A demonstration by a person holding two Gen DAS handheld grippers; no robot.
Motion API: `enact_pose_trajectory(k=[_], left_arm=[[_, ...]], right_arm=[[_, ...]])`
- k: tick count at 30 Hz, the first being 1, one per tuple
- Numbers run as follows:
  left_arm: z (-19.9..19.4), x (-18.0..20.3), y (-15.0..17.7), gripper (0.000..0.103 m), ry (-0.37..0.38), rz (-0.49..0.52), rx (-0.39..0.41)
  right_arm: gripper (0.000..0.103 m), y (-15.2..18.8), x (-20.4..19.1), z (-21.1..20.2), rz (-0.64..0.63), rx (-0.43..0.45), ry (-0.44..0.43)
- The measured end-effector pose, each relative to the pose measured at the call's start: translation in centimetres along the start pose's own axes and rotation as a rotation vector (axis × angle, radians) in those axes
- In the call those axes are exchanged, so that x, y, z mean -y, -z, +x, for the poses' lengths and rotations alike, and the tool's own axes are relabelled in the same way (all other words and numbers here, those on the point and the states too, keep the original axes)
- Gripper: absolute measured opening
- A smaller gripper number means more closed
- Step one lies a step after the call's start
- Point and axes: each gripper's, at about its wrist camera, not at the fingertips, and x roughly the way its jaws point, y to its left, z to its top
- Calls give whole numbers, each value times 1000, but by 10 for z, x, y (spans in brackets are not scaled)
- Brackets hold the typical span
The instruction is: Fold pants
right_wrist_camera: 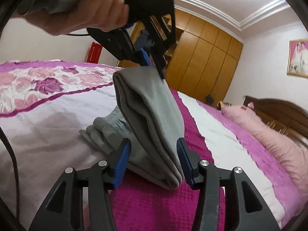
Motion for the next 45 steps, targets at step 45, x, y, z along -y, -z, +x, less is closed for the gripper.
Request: enact_pose_trajectory(k=[45], left_arm=[[12,-46,35,15,-319,96,81]], right_arm=[[40,23,132,28,517,-203,-322]])
